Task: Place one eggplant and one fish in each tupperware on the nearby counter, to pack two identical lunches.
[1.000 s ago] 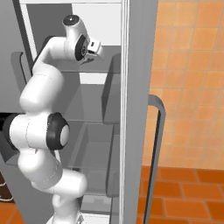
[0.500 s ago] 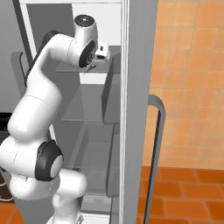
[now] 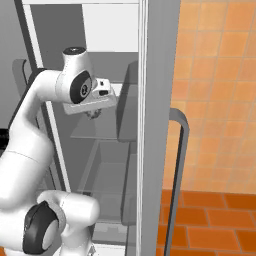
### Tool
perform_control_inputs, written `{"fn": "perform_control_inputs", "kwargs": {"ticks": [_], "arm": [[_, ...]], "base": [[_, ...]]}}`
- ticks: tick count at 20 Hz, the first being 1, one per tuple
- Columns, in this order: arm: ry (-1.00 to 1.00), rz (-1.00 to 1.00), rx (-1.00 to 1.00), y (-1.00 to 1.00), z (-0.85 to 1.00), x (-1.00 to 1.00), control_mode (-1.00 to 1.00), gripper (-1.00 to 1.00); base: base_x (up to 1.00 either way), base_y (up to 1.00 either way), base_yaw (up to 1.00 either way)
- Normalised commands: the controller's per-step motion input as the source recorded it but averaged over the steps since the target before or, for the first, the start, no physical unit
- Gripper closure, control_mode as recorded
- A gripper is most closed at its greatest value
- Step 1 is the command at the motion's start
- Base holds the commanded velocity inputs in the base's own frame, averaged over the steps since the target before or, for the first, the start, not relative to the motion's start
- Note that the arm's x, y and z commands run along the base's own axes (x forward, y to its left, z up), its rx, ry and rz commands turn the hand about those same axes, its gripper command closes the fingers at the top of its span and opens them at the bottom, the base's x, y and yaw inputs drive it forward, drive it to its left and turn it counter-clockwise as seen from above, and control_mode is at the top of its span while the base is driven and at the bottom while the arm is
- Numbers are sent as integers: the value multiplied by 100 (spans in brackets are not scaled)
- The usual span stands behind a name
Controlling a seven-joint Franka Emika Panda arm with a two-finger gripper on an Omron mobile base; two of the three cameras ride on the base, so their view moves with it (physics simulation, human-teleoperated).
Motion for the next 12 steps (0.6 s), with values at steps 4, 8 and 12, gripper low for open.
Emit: {"fn": "perform_control_inputs", "kwargs": {"ticks": [4,8,12], "arm": [[21,14,-11,0,-100,-100,-100,100],[22,7,0,0,-48,-82,-100,100],[3,0,2,0,-8,-62,-100,100]], "base": [[0,0,0],[0,0,0],[0,0,0]]}}
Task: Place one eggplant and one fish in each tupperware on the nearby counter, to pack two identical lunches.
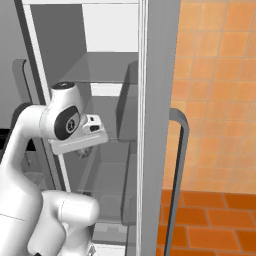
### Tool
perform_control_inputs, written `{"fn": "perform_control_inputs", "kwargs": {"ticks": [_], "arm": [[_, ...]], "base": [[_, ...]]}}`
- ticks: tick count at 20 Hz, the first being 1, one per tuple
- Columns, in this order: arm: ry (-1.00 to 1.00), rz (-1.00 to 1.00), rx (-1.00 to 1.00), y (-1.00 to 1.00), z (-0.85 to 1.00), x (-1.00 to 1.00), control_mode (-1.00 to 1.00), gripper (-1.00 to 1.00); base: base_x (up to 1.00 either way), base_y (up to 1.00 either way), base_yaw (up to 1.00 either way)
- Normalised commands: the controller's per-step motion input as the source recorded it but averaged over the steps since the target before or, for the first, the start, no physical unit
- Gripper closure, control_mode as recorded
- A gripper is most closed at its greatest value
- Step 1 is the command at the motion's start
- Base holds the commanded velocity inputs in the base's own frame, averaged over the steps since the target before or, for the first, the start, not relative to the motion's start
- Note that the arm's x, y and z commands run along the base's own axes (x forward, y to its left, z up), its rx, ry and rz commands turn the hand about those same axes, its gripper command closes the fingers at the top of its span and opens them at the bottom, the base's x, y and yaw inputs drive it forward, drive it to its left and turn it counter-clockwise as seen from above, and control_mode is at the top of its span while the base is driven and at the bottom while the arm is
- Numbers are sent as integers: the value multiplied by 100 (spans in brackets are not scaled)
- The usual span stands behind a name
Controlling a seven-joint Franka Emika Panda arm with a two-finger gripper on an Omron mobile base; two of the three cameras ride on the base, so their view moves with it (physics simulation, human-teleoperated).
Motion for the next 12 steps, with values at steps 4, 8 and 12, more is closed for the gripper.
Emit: {"fn": "perform_control_inputs", "kwargs": {"ticks": [4,8,12], "arm": [[0,0,1,0,-1,-19,100,100],[0,0,0,0,0,0,100,100],[0,0,0,0,0,0,100,100]], "base": [[-54,6,0],[-54,53,2],[-37,96,14]]}}
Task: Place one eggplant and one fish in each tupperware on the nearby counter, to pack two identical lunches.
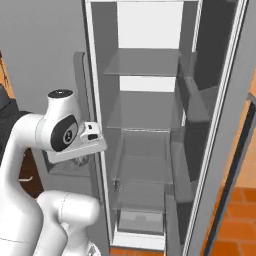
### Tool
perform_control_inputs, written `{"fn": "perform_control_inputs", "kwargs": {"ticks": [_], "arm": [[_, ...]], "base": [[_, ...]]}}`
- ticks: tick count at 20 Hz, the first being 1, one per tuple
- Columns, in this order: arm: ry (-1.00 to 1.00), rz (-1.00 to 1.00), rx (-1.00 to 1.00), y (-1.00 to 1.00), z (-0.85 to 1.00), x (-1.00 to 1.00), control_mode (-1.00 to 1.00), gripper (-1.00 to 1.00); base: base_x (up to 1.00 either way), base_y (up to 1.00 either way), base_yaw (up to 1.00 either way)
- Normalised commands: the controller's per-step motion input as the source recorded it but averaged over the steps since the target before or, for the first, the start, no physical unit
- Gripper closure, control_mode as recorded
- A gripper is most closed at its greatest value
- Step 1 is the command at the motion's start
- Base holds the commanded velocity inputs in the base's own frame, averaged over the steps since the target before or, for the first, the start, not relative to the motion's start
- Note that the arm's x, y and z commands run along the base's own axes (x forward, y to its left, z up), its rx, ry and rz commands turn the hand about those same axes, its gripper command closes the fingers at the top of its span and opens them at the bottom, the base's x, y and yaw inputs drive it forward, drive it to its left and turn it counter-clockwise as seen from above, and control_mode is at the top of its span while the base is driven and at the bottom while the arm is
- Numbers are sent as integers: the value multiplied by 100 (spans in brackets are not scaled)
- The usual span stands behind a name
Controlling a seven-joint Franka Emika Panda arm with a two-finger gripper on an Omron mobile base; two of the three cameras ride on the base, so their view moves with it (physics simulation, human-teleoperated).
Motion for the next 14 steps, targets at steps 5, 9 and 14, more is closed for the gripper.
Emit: {"fn": "perform_control_inputs", "kwargs": {"ticks": [5,9,14], "arm": [[0,0,0,0,0,0,100,100],[0,0,0,0,0,0,100,100],[0,0,0,0,0,0,100,100]], "base": [[-39,100,13],[-45,100,11],[-37,100,10]]}}
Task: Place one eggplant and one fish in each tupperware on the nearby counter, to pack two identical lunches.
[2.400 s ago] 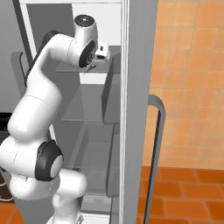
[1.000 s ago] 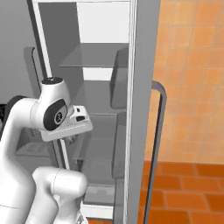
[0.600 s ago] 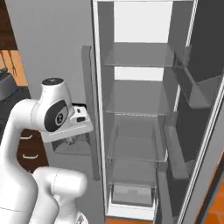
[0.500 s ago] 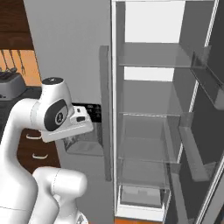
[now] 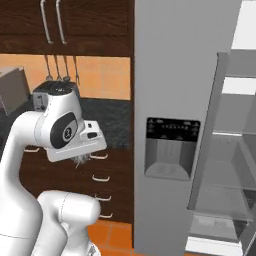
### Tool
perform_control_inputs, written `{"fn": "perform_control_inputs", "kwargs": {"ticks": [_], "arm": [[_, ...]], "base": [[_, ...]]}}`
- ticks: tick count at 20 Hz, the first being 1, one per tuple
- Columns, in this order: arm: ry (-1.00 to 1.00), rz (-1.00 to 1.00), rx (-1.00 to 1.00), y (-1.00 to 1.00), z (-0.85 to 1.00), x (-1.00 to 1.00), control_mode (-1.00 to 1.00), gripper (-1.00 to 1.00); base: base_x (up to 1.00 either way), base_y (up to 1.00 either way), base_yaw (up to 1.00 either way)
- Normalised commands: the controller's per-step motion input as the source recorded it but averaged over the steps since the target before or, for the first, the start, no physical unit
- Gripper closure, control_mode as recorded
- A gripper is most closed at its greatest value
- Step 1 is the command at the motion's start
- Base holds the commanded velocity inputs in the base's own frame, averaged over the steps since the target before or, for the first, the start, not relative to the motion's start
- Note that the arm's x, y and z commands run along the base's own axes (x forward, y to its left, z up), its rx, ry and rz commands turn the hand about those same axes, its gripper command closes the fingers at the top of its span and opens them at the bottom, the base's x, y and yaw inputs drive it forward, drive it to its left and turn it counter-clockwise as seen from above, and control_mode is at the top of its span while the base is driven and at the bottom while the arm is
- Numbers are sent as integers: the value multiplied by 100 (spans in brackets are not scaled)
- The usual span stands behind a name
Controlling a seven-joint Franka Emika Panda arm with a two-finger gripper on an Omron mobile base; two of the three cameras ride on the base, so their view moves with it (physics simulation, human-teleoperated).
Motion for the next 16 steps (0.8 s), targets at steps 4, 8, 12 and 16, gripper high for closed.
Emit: {"fn": "perform_control_inputs", "kwargs": {"ticks": [4,8,12,16], "arm": [[0,0,0,0,0,0,100,100],[0,0,0,0,0,0,100,100],[0,0,0,0,0,0,100,100],[0,0,0,0,0,0,100,100]], "base": [[-24,100,13],[-9,100,18],[0,100,24],[0,100,27]]}}
